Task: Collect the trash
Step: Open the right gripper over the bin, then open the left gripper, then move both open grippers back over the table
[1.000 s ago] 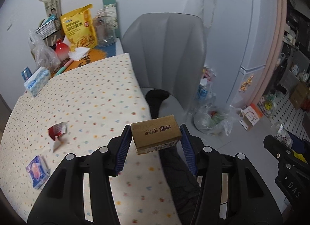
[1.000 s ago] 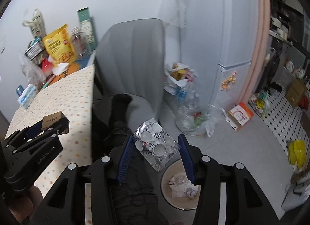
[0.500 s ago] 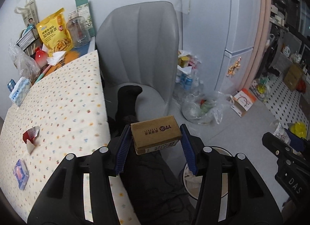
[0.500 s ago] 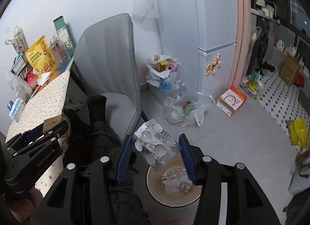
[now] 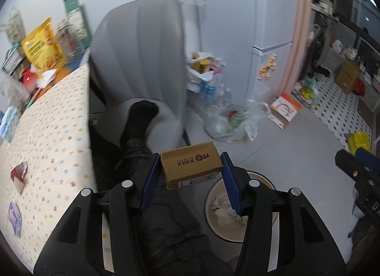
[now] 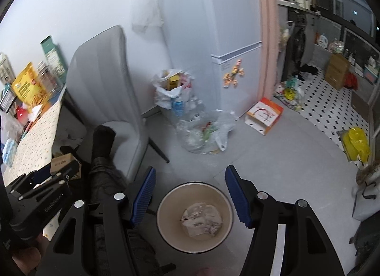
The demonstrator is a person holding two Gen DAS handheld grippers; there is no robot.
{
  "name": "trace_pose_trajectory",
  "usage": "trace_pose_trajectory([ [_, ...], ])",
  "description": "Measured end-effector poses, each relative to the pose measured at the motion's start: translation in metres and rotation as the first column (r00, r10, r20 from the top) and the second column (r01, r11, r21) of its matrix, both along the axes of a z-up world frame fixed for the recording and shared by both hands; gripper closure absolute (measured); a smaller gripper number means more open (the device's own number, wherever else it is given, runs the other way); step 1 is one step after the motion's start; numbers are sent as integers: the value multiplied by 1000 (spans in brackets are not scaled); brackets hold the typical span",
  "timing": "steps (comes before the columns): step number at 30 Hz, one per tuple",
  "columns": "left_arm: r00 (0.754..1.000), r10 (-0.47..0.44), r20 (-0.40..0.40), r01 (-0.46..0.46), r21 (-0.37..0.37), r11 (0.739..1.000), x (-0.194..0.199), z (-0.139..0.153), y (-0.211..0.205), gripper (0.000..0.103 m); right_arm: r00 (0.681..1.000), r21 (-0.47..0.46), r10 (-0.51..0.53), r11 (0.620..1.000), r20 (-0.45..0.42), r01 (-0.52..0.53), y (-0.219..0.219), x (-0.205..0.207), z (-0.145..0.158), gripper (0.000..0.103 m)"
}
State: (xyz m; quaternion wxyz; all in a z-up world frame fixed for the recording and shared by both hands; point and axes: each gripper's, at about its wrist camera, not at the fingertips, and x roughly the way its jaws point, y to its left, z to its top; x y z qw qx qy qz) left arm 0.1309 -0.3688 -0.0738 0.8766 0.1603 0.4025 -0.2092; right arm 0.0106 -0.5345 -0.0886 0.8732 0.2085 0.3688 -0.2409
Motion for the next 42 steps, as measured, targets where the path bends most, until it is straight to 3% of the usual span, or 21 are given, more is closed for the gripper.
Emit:
trace_pose_trajectory([
  [15,988,-137,-65,136,-18,991,-32,-16,-58,51,994,-33,-103,994,-16,103,-41,-46,0,42],
  [16,986,-148,-72,146,-27,989,-33,-17,-60,49,994,-33,-105,994,-18,105,-42,-47,0,42],
  [18,984,-165,-66,162,-46,986,-35,-14,-60,25,994,-32,-111,993,-20,111,-45,-49,-2,42],
  [21,988,-151,-27,149,-59,987,-38,-7,-55,8,994,-26,-113,993,-15,112,-44,-50,-3,42],
  [31,994,-107,-6,106,-77,991,-32,7,-33,6,995,-38,-96,995,1,96,-36,-52,3,39],
  [42,998,38,42,-32,-128,991,-13,39,43,6,999,-68,-8,998,35,11,11,-28,26,33],
])
